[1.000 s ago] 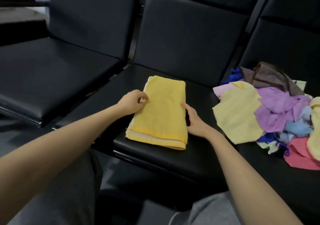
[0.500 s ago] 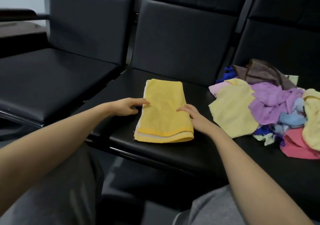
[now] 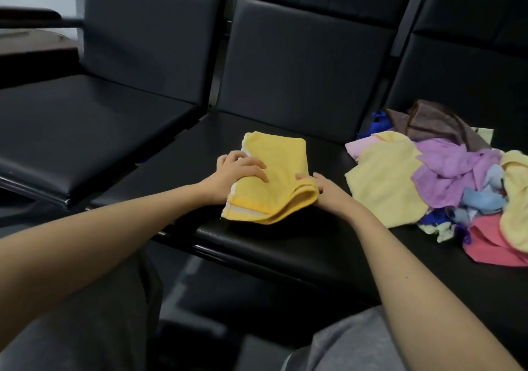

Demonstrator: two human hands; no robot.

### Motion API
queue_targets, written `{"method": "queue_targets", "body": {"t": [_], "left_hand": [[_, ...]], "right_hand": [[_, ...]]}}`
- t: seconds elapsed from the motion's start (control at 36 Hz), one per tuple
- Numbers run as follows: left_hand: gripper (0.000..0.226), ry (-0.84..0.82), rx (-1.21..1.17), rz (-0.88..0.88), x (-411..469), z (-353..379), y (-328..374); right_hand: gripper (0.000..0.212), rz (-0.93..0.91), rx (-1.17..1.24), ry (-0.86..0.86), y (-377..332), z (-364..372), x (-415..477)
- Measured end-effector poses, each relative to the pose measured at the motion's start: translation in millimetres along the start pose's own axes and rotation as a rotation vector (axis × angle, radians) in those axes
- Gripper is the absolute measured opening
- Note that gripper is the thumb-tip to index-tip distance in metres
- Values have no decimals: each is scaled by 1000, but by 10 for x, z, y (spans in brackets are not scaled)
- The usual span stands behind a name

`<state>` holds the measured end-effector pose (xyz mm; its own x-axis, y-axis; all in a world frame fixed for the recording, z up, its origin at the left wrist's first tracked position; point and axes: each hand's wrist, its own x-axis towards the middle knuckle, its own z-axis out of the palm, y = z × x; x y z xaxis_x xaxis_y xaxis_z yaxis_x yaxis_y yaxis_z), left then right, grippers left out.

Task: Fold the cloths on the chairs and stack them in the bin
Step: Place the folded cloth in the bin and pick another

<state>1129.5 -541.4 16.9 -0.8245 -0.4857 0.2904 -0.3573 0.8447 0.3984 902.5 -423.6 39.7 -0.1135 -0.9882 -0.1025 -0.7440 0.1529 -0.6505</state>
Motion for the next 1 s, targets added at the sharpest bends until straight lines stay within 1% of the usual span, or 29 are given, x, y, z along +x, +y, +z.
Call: {"method": "queue_targets", "body": {"t": [0.06,0.08,0.11,0.17,0.19,0.22,0.25,0.28,0.31,0.33,0.36,0.42,0.44,0.47,0.5,0.53,0.58,0.61,0.64,0.67,0.72,0.81,0.86,0.92,0.97,1.0], "left_hand": [[59,36,-132,-48,-7,-10,72],[59,15,-179,-97,0,-23,93],[61,-22,-194,-120,3,-48,114],[60,-109,-209,-84,24,-87,123],[50,-139,-227,-73,54,-86,99],[38,-141,-225,-80,75,-97,97],[34,-125,-208,-118,94,-105,88],[40,-87,-231,-145,104,-117,76],[50,-42,-286,-152,112,-129,66],[55,19,-392,-142,110,-154,86],[47,102,-537,-163,110,-185,138],[20,224,-789,-205,141,-241,258],[16,267,-851,-222,174,-270,297],[20,273,-888,-253,216,-278,293],[27,241,-918,-292,249,-293,286],[34,168,-941,-349,271,-306,275],[43,-2,-912,-491,304,-296,247],[43,-57,-842,-565,319,-269,234],[39,-70,-759,-624,334,-233,225],[33,-45,-677,-662,353,-191,220],[23,69,-609,-658,398,-123,232],[22,277,-586,-558,450,-95,302],[25,318,-530,-595,474,-70,323],[24,220,-454,-728,492,-30,324],[19,69,-374,-859,475,-10,341],[18,43,-346,-890,464,-7,341]], "right_hand": [[36,27,5,23,16,-25,-7],[29,40,46,35,40,-38,3],[28,54,98,38,44,-53,0],[26,111,213,10,30,-75,-39],[24,136,264,-11,24,-87,-55],[30,153,302,-21,18,-101,-62],[37,157,334,-24,18,-118,-61],[40,150,378,-18,10,-132,-53],[34,141,444,-6,-12,-146,-50],[25,130,522,15,-40,-158,-42],[20,123,607,49,-74,-172,-35],[19,99,761,136,-167,-210,-30],[19,94,805,195,-202,-228,-11],[20,109,827,257,-231,-239,14],[21,142,837,309,-237,-239,45],[25,184,839,344,-230,-234,72],[41,269,826,324,-194,-185,104],[49,308,795,288,-173,-141,107],[53,350,740,251,-165,-100,96],[53,391,677,232,-159,-65,86],[50,430,612,275,-127,-37,96],[45,368,659,362,-186,-56,103],[47,363,678,382,-228,-79,111],[51,440,626,353,-242,-79,123],[53,576,473,301,-243,-60,141],[54,635,412,281,-248,-57,145]]}}
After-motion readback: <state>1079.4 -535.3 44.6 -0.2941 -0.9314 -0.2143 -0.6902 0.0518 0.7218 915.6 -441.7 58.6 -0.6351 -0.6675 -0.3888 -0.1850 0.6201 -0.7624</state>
